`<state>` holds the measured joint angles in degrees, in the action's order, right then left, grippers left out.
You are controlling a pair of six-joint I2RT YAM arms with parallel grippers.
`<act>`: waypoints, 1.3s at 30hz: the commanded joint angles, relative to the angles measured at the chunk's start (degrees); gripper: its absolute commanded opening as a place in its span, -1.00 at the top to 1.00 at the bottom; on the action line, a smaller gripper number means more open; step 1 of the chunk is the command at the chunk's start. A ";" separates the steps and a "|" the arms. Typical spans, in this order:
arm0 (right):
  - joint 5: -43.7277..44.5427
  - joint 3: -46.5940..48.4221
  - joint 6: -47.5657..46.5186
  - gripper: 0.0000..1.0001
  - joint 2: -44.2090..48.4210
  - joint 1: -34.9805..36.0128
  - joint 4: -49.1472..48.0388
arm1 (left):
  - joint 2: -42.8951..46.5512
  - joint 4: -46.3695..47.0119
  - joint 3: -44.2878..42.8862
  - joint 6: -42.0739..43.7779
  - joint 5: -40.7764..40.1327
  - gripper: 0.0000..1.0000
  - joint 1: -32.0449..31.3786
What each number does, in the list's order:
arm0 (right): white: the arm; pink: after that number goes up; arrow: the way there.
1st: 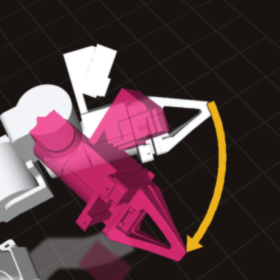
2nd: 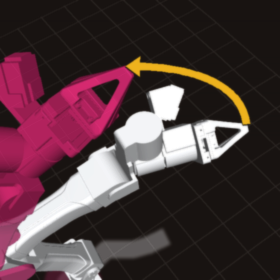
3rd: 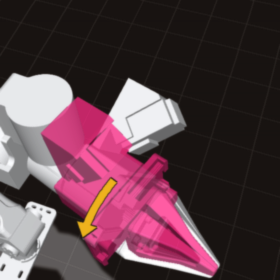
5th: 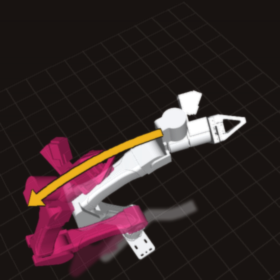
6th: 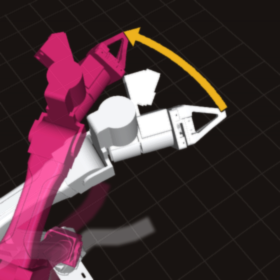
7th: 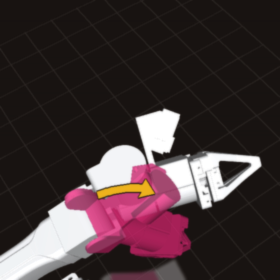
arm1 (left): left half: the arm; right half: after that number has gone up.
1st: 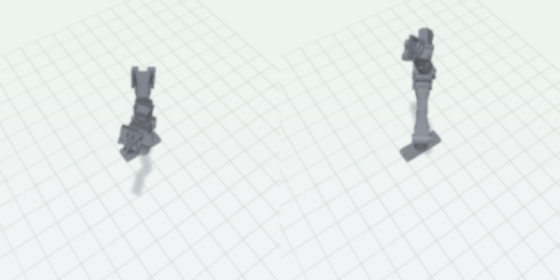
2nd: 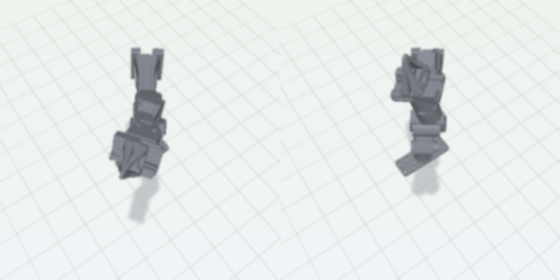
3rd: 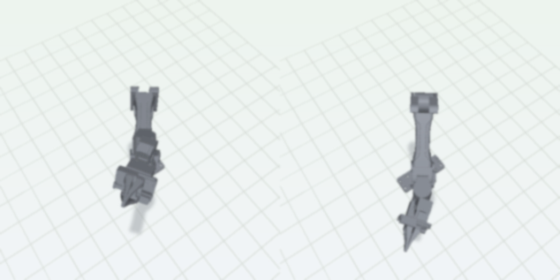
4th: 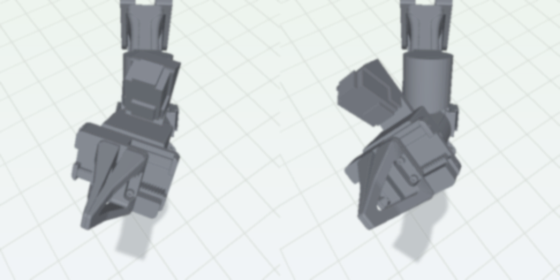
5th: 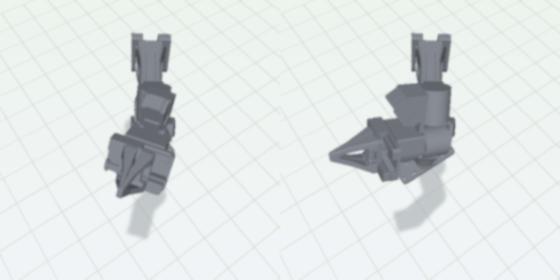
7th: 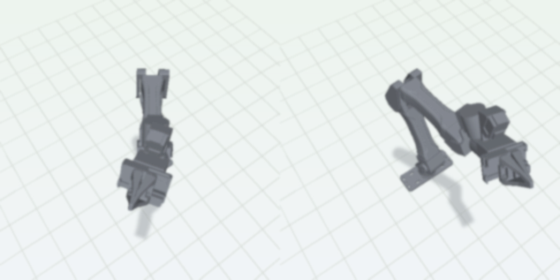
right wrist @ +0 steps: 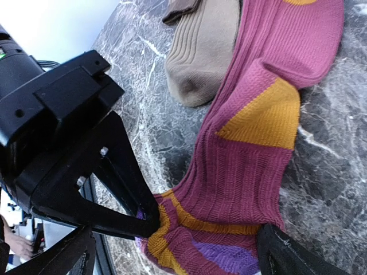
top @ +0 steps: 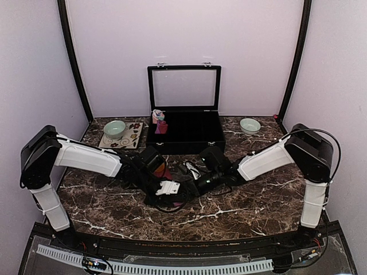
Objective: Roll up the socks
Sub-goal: Roll the sock at the center of the board.
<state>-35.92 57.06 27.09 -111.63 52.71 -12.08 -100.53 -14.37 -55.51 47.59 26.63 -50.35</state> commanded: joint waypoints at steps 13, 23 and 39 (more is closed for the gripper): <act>26.57 -16.36 -1.49 -0.99 11.25 -3.47 9.27 | -5.79 -11.98 1.72 -3.88 -4.07 1.00 1.60; 58.59 -36.81 3.51 -0.99 48.75 -3.18 -9.61 | -5.63 -15.99 1.53 -2.14 -0.64 1.00 1.94; 35.49 -33.46 -33.08 -0.38 41.28 13.06 -12.83 | -12.72 -23.88 -4.79 -1.99 8.59 1.00 7.41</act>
<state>4.69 21.43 5.19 -66.35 60.71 -23.77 -109.21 -27.79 -62.35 45.10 39.42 -43.97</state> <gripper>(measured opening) 0.746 0.077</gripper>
